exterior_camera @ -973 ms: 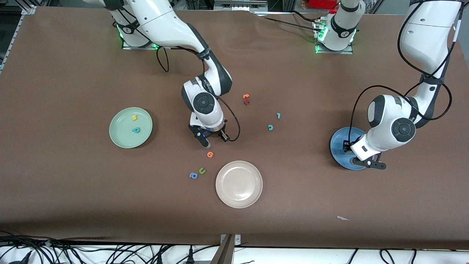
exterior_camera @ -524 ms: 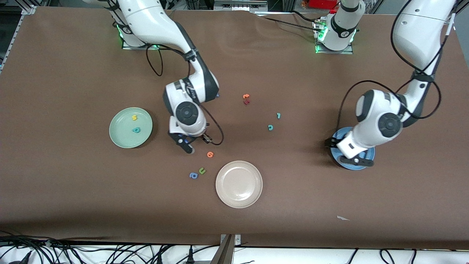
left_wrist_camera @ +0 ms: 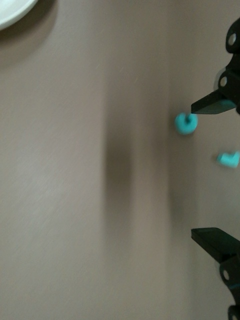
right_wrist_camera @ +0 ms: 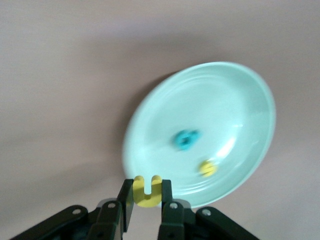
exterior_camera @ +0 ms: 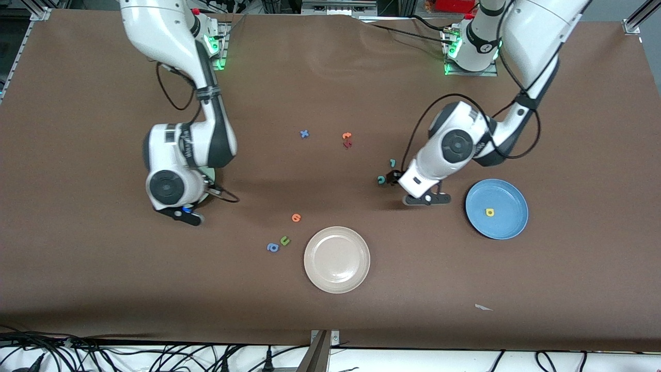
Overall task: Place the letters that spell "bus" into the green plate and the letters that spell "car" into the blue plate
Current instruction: 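Place the yellow u on the green plate while the left gripper reaches letters, then grasp the teal c with the left gripper while the right gripper withdraws, then carry the teal c to the blue plate and release it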
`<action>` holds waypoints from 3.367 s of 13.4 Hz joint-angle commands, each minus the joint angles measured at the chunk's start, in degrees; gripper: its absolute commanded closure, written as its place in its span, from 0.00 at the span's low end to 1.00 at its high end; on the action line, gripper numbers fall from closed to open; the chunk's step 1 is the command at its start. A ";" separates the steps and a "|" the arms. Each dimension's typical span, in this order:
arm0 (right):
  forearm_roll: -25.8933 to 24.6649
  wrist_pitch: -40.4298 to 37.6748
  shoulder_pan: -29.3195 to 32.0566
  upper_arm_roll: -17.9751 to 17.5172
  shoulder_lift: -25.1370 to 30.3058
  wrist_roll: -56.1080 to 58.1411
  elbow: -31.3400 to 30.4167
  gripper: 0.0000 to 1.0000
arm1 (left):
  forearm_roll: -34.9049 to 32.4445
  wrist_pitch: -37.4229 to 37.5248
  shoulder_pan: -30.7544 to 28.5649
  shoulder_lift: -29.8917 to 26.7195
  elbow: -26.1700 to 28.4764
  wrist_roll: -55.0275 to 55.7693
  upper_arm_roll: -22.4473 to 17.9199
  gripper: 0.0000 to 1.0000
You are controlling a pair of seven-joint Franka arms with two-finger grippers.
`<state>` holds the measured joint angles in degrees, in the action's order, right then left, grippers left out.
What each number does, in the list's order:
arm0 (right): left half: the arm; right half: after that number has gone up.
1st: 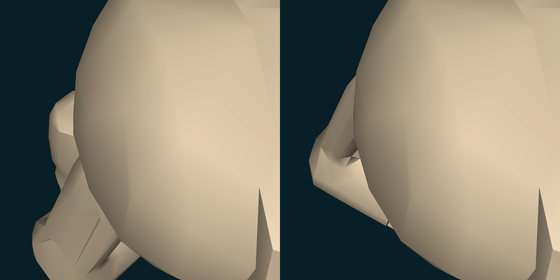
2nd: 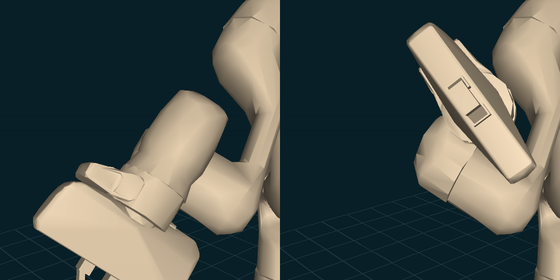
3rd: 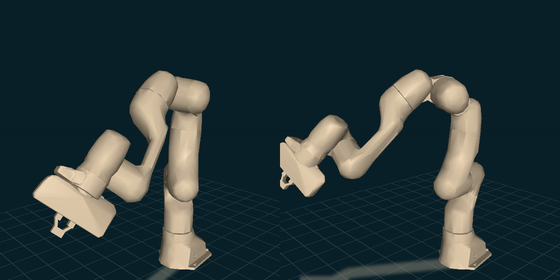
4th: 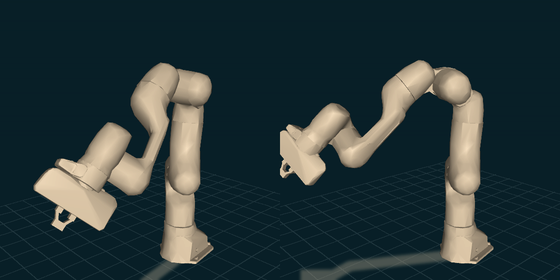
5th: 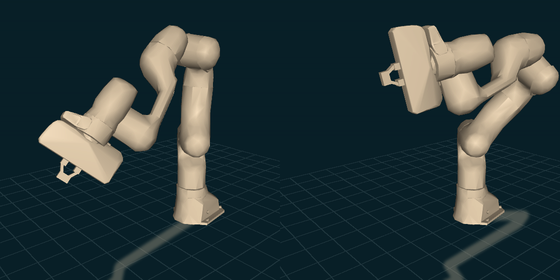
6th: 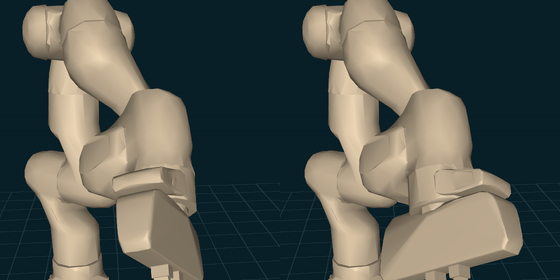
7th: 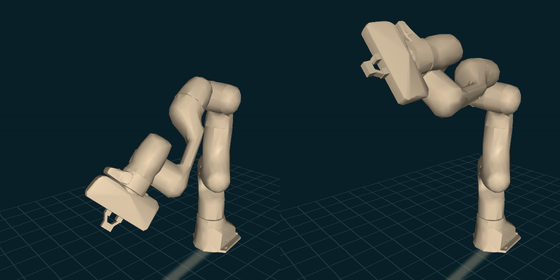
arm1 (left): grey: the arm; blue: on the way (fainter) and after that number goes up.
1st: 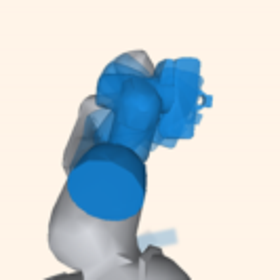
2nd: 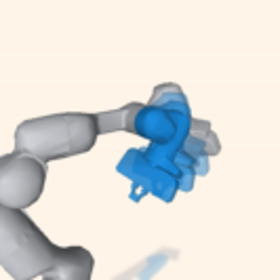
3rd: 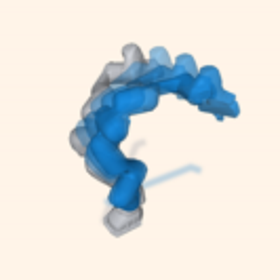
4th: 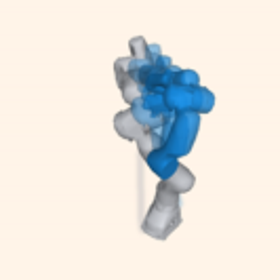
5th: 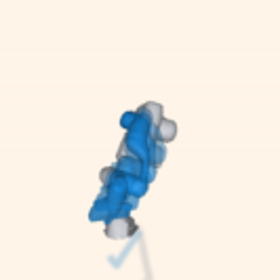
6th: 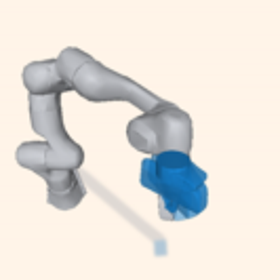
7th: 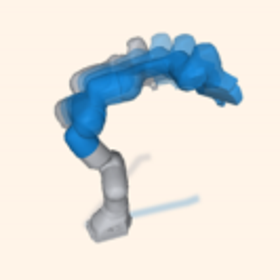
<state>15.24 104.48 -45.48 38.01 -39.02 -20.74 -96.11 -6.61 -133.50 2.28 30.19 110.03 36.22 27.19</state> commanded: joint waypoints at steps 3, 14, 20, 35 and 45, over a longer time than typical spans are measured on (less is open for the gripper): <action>2.76 -0.42 3.12 0.84 1.93 9.66 -5.14 0.00 | -7.68 -2.63 4.13 2.49 0.10 10.58 -0.55 0.02; 3.57 -15.16 2.06 1.54 13.17 9.75 9.86 0.00 | -14.74 -4.84 6.16 7.86 -2.19 17.83 -0.29 0.19; -4.94 -19.93 5.39 -0.46 21.08 13.77 16.93 0.00 | -14.75 -4.84 6.51 8.74 -2.36 18.62 -0.29 0.36; -15.07 -20.29 45.66 -35.82 40.34 16.51 3.74 0.00 | -15.27 -4.92 6.68 9.97 -3.68 19.50 -0.38 0.66; -14.80 -14.13 44.87 -35.90 39.11 16.25 3.12 0.00 | -15.19 -4.84 6.77 9.97 -3.86 20.64 -0.38 0.82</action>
<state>0.32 91.42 -0.18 1.95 -0.05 -4.81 -93.68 -19.87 -138.46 8.44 39.06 107.67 55.17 27.05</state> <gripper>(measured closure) 0.000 0.753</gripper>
